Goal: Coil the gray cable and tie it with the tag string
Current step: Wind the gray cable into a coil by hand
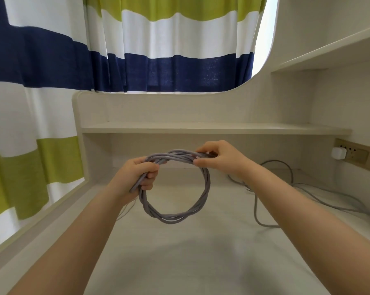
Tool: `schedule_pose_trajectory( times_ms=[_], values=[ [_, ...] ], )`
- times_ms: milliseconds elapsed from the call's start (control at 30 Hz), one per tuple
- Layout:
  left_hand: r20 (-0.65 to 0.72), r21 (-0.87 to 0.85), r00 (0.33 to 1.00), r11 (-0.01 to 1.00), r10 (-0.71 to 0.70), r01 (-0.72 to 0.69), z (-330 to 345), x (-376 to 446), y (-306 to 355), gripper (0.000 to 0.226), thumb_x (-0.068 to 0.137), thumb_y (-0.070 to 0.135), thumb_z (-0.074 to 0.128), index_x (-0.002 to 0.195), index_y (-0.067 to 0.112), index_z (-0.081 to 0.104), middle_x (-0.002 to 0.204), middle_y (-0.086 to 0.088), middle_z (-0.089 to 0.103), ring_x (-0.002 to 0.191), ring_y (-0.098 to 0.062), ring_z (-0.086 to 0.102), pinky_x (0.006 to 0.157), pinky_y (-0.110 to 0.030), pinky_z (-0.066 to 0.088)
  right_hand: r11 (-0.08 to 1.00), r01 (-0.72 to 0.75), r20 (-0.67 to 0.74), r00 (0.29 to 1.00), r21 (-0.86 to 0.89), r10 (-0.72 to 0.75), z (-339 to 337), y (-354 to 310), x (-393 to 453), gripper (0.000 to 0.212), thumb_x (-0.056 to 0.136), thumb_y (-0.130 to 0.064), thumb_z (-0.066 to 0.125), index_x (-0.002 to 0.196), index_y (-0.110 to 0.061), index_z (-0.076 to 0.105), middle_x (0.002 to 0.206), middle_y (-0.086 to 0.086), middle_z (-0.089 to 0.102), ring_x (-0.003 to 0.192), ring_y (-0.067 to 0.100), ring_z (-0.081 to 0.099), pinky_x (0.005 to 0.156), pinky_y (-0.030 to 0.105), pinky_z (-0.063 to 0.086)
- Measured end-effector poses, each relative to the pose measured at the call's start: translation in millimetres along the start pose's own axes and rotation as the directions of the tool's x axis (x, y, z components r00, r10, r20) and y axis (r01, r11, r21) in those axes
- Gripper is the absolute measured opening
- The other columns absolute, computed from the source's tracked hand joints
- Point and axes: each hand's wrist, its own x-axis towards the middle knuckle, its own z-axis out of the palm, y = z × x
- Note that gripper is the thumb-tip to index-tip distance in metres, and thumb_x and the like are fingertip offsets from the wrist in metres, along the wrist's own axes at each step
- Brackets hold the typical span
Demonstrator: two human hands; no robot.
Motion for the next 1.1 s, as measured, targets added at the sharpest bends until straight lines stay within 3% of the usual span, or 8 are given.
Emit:
schedule_pose_trajectory(
  times_ms=[100,267,467,533,600,733,833,1100],
  values=[
    [-0.048,-0.054,0.999,0.998,0.017,-0.02,6.0,1.2,-3.6,0.021,0.089,-0.003,0.039,0.075,0.005,0.052,0.043,0.001,0.046,0.03,-0.006,0.032,0.033,-0.014,0.027,0.995,0.029,-0.028,0.999,-0.09,-0.032,9.7,4.2,2.0,0.022,0.075,-0.029,0.071,0.096,-0.025,0.067,0.07,-0.018,0.059,0.057,-0.01,0.05,0.053,0.008,0.036],
    [-0.076,-0.161,0.996,0.986,-0.048,0.035,12.8,3.2,-15.8,0.02,0.09,0.0,0.039,0.074,0.005,0.05,0.046,-0.001,0.053,0.031,-0.008,0.039,0.034,-0.017,0.034,0.987,-0.003,-0.079,0.997,-0.162,-0.01,15.9,13.6,3.4,0.018,0.082,-0.025,0.062,0.099,-0.023,0.068,0.087,0.003,0.07,0.08,0.023,0.06,0.072,0.039,0.048],
    [-0.047,-0.337,0.991,0.936,-0.124,0.101,21.0,6.2,-28.0,0.017,0.092,0.005,0.037,0.083,0.005,0.052,0.048,-0.002,0.057,0.034,-0.009,0.046,0.039,-0.019,0.041,0.917,0.0,-0.135,0.989,-0.399,-0.059,22.8,17.2,3.8,0.018,0.087,-0.033,0.055,0.102,-0.027,0.063,0.096,-0.002,0.067,0.088,0.021,0.059,0.069,0.035,0.045],
    [-0.085,-0.184,0.989,0.978,-0.117,0.1,22.0,6.0,-28.8,0.016,0.091,0.004,0.042,0.086,0.004,0.056,0.051,-0.003,0.06,0.04,-0.013,0.051,0.043,-0.022,0.047,0.905,0.01,-0.157,0.984,-0.425,-0.084,22.8,18.7,4.4,0.019,0.089,-0.029,0.052,0.105,-0.028,0.063,0.097,0.0,0.067,0.091,0.022,0.059,0.069,0.034,0.042],
    [-0.174,0.235,0.984,0.968,-0.043,0.084,21.2,6.6,-26.4,0.014,0.085,0.001,0.051,0.082,0.005,0.064,0.059,-0.007,0.065,0.054,-0.02,0.058,0.054,-0.028,0.052,0.881,0.026,-0.141,0.984,-0.473,-0.104,21.2,20.5,4.6,0.024,0.09,-0.028,0.051,0.111,-0.03,0.062,0.101,0.0,0.066,0.096,0.023,0.058,0.07,0.033,0.039],
    [-0.104,0.745,0.991,0.666,0.079,0.025,29.2,10.0,-14.3,0.006,0.077,0.008,0.064,0.082,0.009,0.067,0.079,-0.021,0.068,0.068,-0.022,0.058,0.066,-0.031,0.044,0.849,0.1,-0.068,0.985,-0.518,-0.157,21.2,17.0,5.1,0.027,0.09,-0.03,0.052,0.115,-0.034,0.061,0.101,0.0,0.064,0.095,0.024,0.059,0.065,0.029,0.035],
    [0.012,0.821,0.991,0.565,0.137,-0.087,43.5,18.1,-0.5,0.003,0.078,0.013,0.064,0.08,0.013,0.063,0.07,-0.011,0.065,0.062,-0.017,0.058,0.059,-0.028,0.046,0.844,0.181,0.018,0.98,-0.505,-0.199,26.3,6.7,5.9,0.027,0.089,-0.031,0.054,0.114,-0.036,0.061,0.1,0.001,0.063,0.091,0.023,0.058,0.067,0.033,0.04],
    [0.001,0.649,0.995,0.756,0.101,-0.078,44.8,21.8,1.3,0.016,0.088,0.016,0.057,0.077,0.005,0.06,0.052,-0.003,0.039,0.035,-0.007,0.035,0.037,-0.017,0.031,0.903,0.148,-0.025,0.985,-0.404,-0.173,10.6,2.7,2.9,0.028,0.086,-0.032,0.058,0.113,-0.026,0.064,0.092,-0.004,0.06,0.083,0.016,0.053,0.067,0.03,0.039]
  ],
)
